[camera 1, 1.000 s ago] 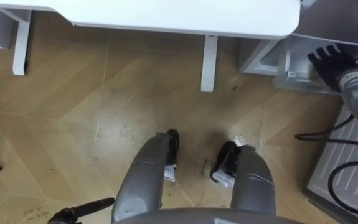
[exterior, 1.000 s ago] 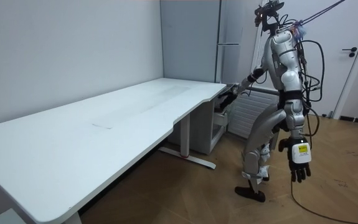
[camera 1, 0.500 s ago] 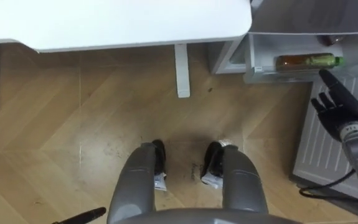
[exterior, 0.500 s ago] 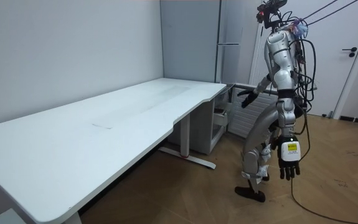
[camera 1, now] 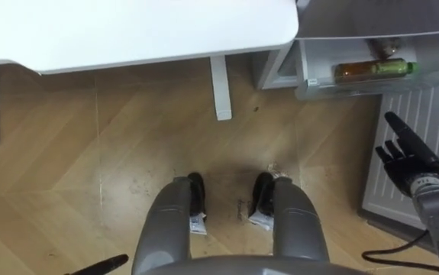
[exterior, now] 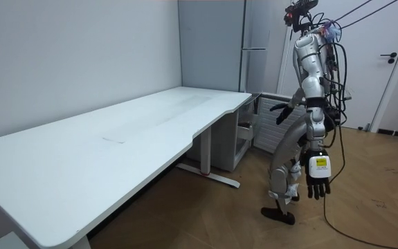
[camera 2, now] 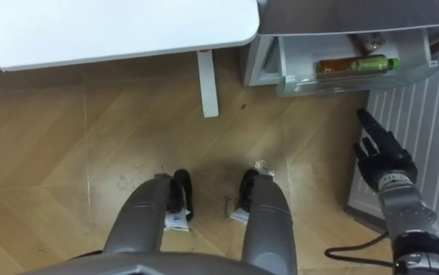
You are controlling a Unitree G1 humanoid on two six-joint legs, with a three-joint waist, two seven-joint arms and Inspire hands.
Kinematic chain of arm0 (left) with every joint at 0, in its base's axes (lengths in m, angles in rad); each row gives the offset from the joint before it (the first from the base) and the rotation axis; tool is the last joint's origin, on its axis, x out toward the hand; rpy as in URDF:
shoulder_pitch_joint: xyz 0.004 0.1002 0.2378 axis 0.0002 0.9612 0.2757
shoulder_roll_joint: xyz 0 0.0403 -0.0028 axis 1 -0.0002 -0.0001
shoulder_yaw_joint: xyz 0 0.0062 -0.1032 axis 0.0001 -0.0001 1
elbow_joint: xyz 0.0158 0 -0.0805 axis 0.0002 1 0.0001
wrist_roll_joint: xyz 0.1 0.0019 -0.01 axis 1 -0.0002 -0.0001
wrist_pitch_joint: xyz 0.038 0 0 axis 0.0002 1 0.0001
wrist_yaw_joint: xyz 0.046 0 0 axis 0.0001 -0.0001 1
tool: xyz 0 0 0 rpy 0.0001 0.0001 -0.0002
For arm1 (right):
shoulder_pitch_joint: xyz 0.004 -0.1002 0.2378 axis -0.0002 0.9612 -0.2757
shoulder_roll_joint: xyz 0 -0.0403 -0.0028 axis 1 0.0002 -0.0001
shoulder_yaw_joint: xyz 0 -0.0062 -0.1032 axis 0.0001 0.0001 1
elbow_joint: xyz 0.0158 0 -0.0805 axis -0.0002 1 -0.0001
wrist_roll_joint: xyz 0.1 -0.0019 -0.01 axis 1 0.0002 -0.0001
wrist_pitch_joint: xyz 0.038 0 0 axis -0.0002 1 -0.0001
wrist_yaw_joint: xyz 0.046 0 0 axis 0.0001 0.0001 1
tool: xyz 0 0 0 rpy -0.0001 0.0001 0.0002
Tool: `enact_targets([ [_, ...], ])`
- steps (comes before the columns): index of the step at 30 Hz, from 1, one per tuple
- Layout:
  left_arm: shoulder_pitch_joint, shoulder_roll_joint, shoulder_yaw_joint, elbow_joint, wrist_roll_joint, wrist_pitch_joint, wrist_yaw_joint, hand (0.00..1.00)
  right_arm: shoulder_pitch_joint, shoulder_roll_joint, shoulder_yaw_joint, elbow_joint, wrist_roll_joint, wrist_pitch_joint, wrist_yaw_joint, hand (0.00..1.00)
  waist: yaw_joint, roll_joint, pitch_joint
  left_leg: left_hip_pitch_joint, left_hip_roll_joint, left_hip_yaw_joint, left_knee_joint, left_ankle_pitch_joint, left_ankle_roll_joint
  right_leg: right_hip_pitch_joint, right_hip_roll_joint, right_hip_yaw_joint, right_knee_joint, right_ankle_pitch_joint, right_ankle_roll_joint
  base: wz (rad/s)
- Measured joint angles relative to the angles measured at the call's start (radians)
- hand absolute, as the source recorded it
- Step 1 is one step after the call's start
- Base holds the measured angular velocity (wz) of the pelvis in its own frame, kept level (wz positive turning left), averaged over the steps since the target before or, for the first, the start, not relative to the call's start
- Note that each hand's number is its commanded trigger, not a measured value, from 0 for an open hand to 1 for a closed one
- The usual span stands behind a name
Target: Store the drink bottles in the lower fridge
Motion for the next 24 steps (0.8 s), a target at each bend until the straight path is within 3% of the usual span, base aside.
enact_targets([
  [2,0.0,0.001,0.0,0.0,0.0,-0.003,0.0,0.0,-0.032,0.0,0.0,0.025,0.0,0.0,0.0,0.0,-0.004,0.002,0.0013,-0.005,0.001,0.002,0.0,-0.002,-0.002,-0.007,0.001,0.001,0.0,0.0,0.0,-0.02],
  [5,0.0,0.0,-0.02,-0.009,-0.001,-0.001,0.001,0.0,-0.083,-0.004,0.0,0.033,0.015,0.0,-0.001,0.0,-0.004,0.013,0.0095,-0.021,0.001,0.002,0.005,-0.003,0.0,-0.024,-0.001,0.001,0.006,0.0,0.0,0.0],
  [8,-0.007,0.0,-0.029,-0.031,-0.003,0.002,0.004,0.0,-0.162,-0.012,0.0,0.064,0.037,0.0,-0.009,0.0,0.008,0.018,0.0145,-0.054,0.001,0.018,0.027,-0.008,0.011,-0.069,-0.003,0.023,0.039,-0.007,0.003,-0.07],
  [12,-0.01,0.001,-0.061,-0.041,-0.002,0.0,0.03,0.0,-0.279,-0.034,0.001,0.1,0.037,0.0,-0.025,0.0,0.019,0.036,0.024,-0.106,-0.001,0.041,0.093,-0.04,0.019,-0.14,-0.023,0.041,0.12,-0.037,0.003,-0.04],
  [20,-0.015,0.0,-0.104,-0.049,-0.003,-0.001,0.066,0.0,-0.442,-0.079,0.0,0.171,0.037,-0.004,-0.074,0.0,0.011,0.039,0.0248,-0.285,-0.001,0.065,0.316,-0.132,0.031,-0.35,-0.054,0.097,0.37,-0.135,0.004,0.03],
  [24,-0.016,-0.005,-0.114,-0.051,-0.039,0.002,0.071,0.0,-0.505,-0.095,-0.002,0.166,0.032,-0.02,-0.128,0.0,0.007,0.042,0.025,-0.378,0.005,0.065,0.432,-0.171,0.03,-0.45,-0.065,0.113,0.486,-0.173,-0.006,0.04],
])
